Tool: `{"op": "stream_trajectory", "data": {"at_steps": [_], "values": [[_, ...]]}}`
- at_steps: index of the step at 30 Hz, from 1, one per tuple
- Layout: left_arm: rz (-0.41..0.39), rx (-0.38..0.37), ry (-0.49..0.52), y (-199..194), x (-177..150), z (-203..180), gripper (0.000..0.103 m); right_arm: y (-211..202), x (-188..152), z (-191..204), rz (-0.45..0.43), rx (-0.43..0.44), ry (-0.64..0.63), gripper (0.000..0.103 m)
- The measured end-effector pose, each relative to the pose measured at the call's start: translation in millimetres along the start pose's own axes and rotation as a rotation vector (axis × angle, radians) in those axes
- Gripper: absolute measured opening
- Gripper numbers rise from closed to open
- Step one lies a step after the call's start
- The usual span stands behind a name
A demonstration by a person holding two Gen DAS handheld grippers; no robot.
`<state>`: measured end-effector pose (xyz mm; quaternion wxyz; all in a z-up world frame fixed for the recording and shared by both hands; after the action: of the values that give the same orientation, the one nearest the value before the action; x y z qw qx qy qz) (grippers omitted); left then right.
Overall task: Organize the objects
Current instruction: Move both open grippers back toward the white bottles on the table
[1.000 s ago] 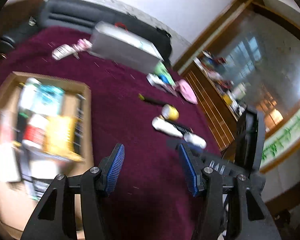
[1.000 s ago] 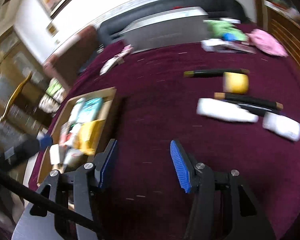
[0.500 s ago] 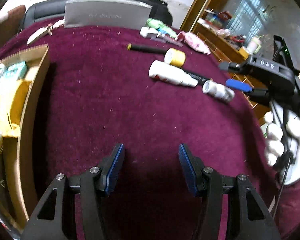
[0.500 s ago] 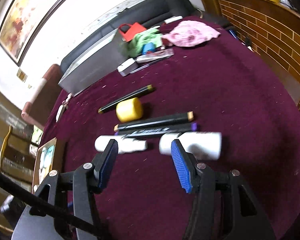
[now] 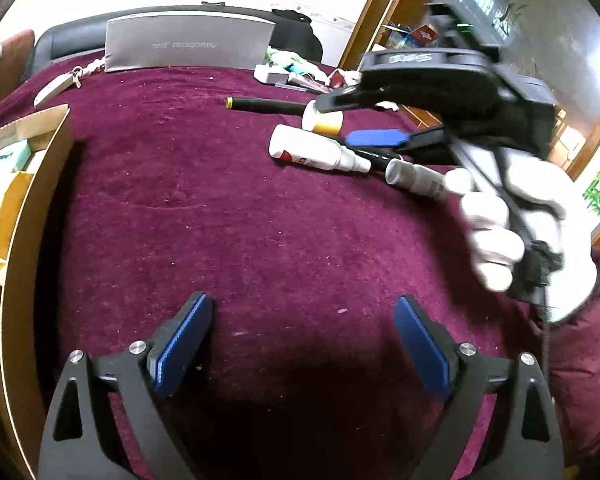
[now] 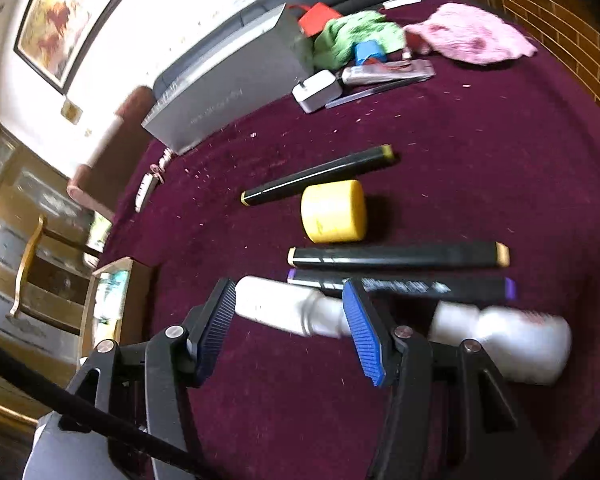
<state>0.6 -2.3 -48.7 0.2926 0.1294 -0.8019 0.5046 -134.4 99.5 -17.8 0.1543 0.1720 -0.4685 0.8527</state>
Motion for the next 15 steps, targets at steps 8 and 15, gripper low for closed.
{"op": "stream_trajectory", "data": {"at_steps": [8,15], "values": [[-0.003,-0.031,-0.013,-0.3,1.0,-0.5,0.093,17.7,-36.0,34.2,0.197,0.184,-0.006,0.059],[0.017,-0.063,-0.014,-1.7,1.1,-0.4,0.094,-45.1,-26.1,8.5,-0.019,0.200,0.065,0.064]]}}
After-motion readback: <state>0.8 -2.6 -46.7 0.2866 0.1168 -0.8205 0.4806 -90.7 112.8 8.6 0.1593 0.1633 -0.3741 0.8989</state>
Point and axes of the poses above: each gripper's, at about its wrist camera, not at the fingertips, and y roughly the way its jaws point, z to its left, x to its top, the point moved 9 cm from there along y, roughly the way its jaws point, and after that the axes turned 1 degree about z, right-handed, at the moved point
